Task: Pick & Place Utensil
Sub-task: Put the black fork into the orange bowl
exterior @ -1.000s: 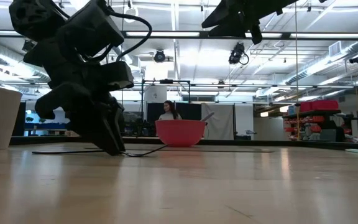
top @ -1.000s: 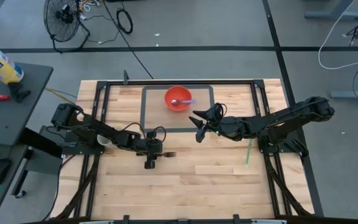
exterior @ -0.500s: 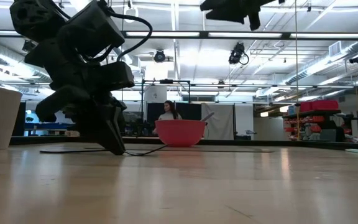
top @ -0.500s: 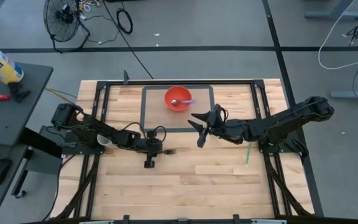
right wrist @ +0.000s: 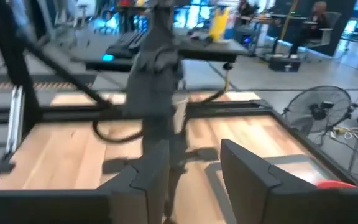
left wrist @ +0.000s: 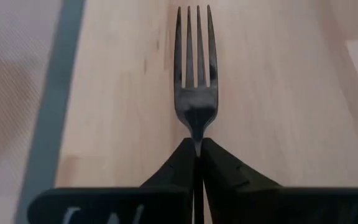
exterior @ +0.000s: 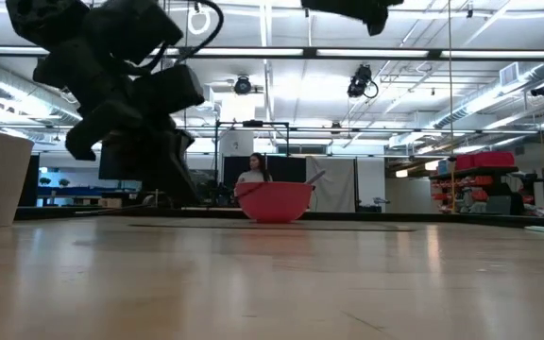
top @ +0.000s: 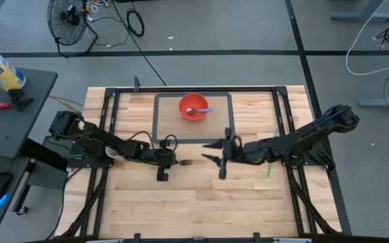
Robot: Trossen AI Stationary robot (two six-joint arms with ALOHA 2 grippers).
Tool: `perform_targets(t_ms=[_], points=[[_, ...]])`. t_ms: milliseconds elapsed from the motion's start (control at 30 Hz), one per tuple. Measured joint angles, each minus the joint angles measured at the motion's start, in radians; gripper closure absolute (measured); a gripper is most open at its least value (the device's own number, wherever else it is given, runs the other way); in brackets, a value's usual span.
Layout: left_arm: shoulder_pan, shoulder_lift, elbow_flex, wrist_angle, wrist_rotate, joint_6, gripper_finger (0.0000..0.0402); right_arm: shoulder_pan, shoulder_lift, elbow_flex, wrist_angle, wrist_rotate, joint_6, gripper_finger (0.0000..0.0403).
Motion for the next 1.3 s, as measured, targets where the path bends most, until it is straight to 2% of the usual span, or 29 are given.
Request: perform_targets(t_ms=[200, 400, 600, 767, 833, 1033, 1233, 1300], points=[[-0.032, -0.007, 0.002, 0.046, -0.149, 0.074, 0.0383, 0.022, 0.120, 0.000, 0.043, 0.014, -0.025, 0.0270], [-0.056, -0.007, 0.002, 0.053, -0.283, 0.146, 0.0379, 0.025, 0.147, 0.000, 0.027, 0.166, 0.015, 0.0278], [-0.102, -0.007, 0.033, 0.060, -0.341, 0.261, 0.0381, -0.005, 0.147, 0.000, 0.022, 0.135, 0.074, 0.0280], [-0.152, -0.007, 0.125, -0.020, -0.349, 0.502, 0.0378, -0.017, 0.142, 0.000, 0.010, 0.124, 0.122, 0.0280], [-0.162, -0.007, 0.167, -0.085, -0.348, 0.566, 0.0379, -0.027, 0.139, 0.000, 0.002, 0.082, 0.176, 0.0280], [-0.162, -0.004, 0.268, -0.248, -0.351, 0.739, 0.0381, -0.068, 0.134, 0.000, -0.152, -0.169, 0.375, 0.0280], [-0.162, 0.047, 0.323, -0.273, -0.348, 0.913, 0.0380, -0.090, 0.134, -0.001, -0.219, -0.259, 0.451, 0.0265], [-0.163, 0.068, 0.338, -0.271, -0.374, 0.945, 0.0380, -0.098, 0.134, -0.001, -0.219, -0.282, 0.457, 0.0256]])
